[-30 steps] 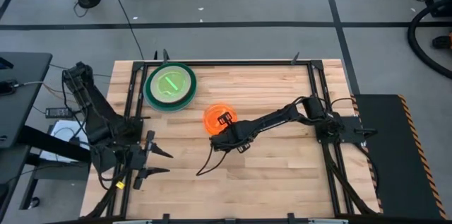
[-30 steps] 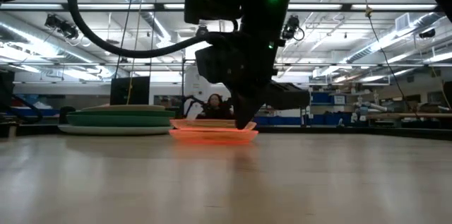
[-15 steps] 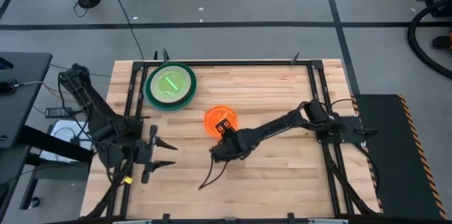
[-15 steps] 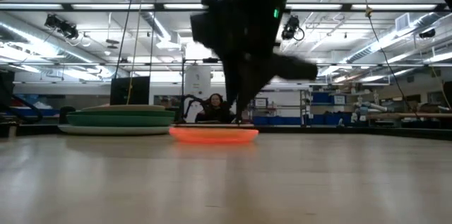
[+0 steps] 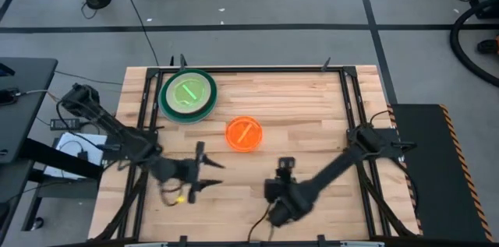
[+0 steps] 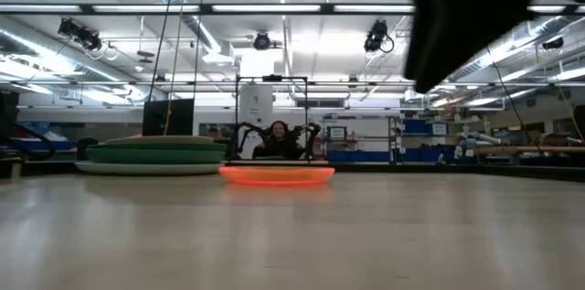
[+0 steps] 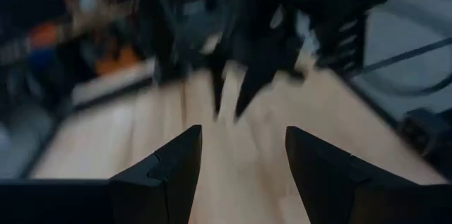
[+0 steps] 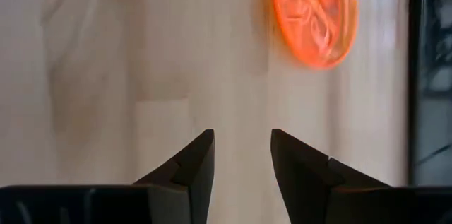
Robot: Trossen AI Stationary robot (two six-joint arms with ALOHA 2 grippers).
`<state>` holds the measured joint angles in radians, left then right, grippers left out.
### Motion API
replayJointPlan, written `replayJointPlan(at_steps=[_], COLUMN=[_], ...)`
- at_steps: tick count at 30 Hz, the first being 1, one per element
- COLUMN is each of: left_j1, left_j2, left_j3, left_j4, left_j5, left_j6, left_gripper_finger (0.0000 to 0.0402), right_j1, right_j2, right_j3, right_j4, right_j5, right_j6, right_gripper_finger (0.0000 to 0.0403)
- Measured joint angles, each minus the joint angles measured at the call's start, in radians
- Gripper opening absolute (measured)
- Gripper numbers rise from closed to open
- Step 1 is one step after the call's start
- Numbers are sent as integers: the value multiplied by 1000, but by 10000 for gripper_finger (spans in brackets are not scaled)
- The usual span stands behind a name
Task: Stack plastic plates
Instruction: Stack the light orange plates on top of the light green plate
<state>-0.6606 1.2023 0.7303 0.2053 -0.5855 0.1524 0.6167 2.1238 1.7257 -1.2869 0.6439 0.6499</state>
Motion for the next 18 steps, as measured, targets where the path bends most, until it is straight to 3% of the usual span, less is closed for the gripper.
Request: replayJointPlan(at_steps=[4, 6, 11, 18], left_j1=[127, 175, 254, 398], left_j2=[88, 161, 341, 492], left_j3=[3, 2, 3, 3], left_j4=[-133, -127, -34, 14], left_j5=[66, 67, 166, 171], left_j6=[-181, -191, -119, -149], left_gripper_finger=[213, 213, 213, 240], right_j1=[79, 100, 105, 94], right_j2=[-95, -144, -233, -257], right_j3=[-198, -281, -423, -473], right_j4=[144, 249, 505, 650], right_j5=[30, 88, 280, 334], right_j6=[230, 285, 225, 134], right_gripper_finger=[150, 150, 150, 150])
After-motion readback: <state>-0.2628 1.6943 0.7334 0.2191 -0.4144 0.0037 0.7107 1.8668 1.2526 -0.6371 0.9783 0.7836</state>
